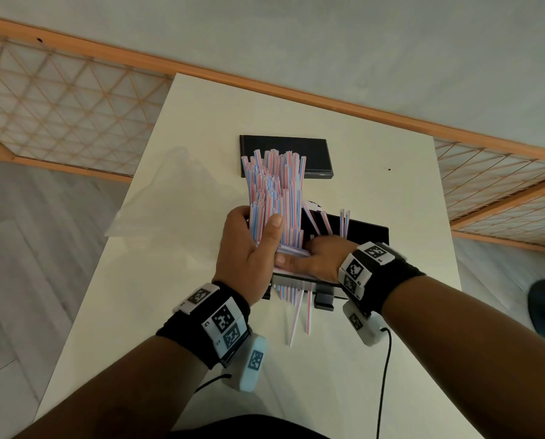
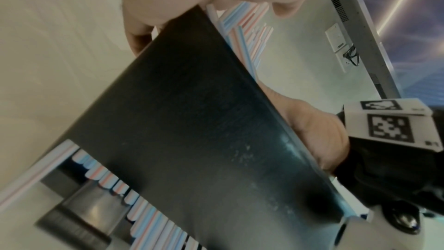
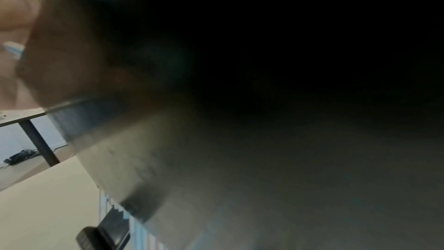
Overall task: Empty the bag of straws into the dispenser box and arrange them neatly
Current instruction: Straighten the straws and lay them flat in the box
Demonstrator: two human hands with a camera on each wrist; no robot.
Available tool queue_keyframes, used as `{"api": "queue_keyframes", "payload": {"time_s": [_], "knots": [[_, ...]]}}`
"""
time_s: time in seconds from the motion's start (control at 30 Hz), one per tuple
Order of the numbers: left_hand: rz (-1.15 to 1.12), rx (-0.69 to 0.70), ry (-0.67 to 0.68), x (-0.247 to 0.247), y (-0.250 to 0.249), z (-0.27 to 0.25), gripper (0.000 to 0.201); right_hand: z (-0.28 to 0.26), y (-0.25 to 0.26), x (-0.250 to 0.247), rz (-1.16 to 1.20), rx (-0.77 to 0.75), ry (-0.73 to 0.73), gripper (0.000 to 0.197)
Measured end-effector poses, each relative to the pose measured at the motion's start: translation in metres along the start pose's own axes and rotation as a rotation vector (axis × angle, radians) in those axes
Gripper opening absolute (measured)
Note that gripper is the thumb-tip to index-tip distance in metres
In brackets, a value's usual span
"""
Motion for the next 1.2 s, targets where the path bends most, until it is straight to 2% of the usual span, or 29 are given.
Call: {"api": "queue_keyframes", "payload": {"time_s": [0.07, 0.13, 0.33, 0.4, 0.5, 0.63, 0.7, 0.83, 0.93, 1.03, 1.13, 1.2], "knots": [[-0.002, 0.005, 0.006, 0.0, 0.0, -0.001, 0.054, -0.002, -0.001, -0.001, -0.038, 0.0, -0.027, 0.063], [-0.003, 0.009, 0.009, 0.0, 0.0, -0.001, 0.058, -0.004, -0.002, -0.002, -0.088, -0.011, -0.05, 0.066], [0.012, -0.017, 0.023, -0.002, 0.001, 0.001, 0.039, -0.015, 0.0, -0.01, -0.1, -0.094, -0.171, 0.072], [0.021, -0.017, 0.027, -0.002, 0.002, 0.0, 0.039, -0.021, 0.004, -0.015, -0.07, -0.16, -0.233, 0.075], [0.016, -0.012, 0.031, -0.001, 0.001, -0.001, 0.04, -0.032, 0.013, -0.023, -0.004, -0.27, -0.314, 0.068], [0.006, -0.019, 0.028, -0.001, 0.001, 0.0, 0.041, -0.05, 0.02, -0.033, -0.013, -0.383, -0.462, 0.077], [0.012, -0.021, 0.019, -0.002, 0.001, -0.001, 0.041, -0.056, 0.021, -0.037, -0.017, -0.42, -0.564, 0.067], [0.026, -0.038, 0.027, -0.002, 0.003, -0.001, 0.045, -0.069, 0.023, -0.047, -0.073, -0.492, -0.819, 0.031], [0.033, -0.038, 0.022, -0.003, 0.002, -0.002, 0.059, -0.08, 0.025, -0.058, -0.107, -0.498, -0.985, 0.023], [0.03, -0.041, 0.01, -0.003, 0.002, -0.002, 0.059, -0.095, 0.031, -0.072, -0.077, -0.516, -1.136, 0.015], [0.028, -0.048, 0.01, -0.003, 0.001, -0.002, 0.06, -0.113, 0.041, -0.085, -0.033, -0.573, -1.212, 0.008], [0.031, -0.063, 0.009, -0.004, 0.001, -0.001, 0.058, -0.124, 0.05, -0.093, -0.044, -0.621, -1.203, 0.008]]}}
Point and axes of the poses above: each hand's wrist, its own z-axis towards the middle knuckle, its own x-axis out of the palm, y = z × x, the point moved 4 cm from there along z, towards the middle knuckle, and after that the axes turned 13 degrees about -x, right-handed, at the moved point
